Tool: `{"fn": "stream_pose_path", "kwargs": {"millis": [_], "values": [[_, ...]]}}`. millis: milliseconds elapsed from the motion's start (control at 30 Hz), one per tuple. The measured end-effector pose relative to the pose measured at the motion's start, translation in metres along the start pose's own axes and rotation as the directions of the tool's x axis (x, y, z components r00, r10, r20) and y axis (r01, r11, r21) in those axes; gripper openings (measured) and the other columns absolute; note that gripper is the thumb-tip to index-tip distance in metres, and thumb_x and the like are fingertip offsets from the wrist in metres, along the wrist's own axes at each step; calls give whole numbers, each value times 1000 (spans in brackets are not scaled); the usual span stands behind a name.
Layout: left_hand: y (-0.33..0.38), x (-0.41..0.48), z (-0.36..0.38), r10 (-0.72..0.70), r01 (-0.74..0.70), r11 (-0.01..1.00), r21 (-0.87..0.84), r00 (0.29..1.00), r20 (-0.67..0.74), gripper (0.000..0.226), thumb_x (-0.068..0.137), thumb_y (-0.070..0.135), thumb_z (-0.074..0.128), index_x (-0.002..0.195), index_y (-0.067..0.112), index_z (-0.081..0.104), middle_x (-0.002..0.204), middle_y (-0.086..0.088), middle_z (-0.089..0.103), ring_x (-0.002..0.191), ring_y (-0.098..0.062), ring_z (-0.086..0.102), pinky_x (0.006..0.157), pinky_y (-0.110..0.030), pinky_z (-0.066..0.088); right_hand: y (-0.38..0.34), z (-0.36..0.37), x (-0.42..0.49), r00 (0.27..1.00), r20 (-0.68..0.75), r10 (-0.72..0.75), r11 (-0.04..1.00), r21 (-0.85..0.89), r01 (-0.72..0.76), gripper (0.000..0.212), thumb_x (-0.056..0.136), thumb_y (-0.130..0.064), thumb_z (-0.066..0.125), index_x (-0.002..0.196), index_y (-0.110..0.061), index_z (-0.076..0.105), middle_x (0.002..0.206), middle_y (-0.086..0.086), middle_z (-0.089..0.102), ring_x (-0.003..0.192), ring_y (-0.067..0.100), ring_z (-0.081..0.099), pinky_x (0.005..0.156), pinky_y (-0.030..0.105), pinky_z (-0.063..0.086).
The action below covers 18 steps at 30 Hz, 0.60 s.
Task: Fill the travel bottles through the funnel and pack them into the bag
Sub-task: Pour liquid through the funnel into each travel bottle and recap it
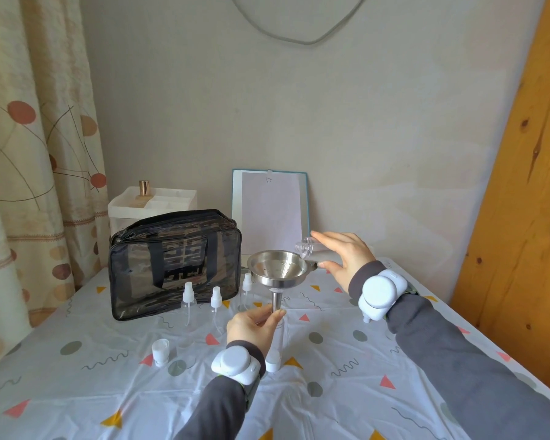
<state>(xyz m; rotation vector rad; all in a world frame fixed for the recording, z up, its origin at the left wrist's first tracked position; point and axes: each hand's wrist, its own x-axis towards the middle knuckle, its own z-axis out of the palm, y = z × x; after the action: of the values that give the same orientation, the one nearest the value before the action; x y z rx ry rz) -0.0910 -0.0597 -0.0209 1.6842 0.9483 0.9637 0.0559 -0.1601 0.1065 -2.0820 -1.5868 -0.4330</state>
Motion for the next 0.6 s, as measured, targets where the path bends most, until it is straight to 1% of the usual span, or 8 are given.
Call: {"fn": "stream_pose_path", "kwargs": {"millis": [267,367,533,600], "values": [[0,0,0,12,-12,1000,-5,1000,-3,36,74,35,75,104,15,71,98,6,71,72,5,56,79,-13,43,-1,-4,1,1000,-13,-8,1000,-20,8,57,85,-12,62,138,-22,40,136,-3,49,123,24,40,100,22,22],[0,0,0,12,-12,1000,1,1000,-1,37,74,36,74,104,14,71,100,5,71,76,2,58,81,-14,44,-1,-3,1,1000,-14,-9,1000,-23,9,57,85,-13,62,138,-22,41,136,-2,49,123,24,41,99,21,22],[0,0,0,7,-7,1000,-1,1000,4,37,74,37,74,104,15,71,100,6,71,78,2,58,82,-14,43,-2,-2,1,1000,0,-11,1000,-18,11,57,85,-12,61,138,-22,41,135,-2,50,122,25,41,102,26,26],[-1,0,0,2,-2,1000,-2,1000,7,37,74,37,74,104,15,71,100,6,71,78,2,58,82,-14,44,-2,-2,1,1000,-7,-12,1000,-21,12,57,86,-12,61,138,-22,41,136,-3,49,122,24,41,102,24,25]]}}
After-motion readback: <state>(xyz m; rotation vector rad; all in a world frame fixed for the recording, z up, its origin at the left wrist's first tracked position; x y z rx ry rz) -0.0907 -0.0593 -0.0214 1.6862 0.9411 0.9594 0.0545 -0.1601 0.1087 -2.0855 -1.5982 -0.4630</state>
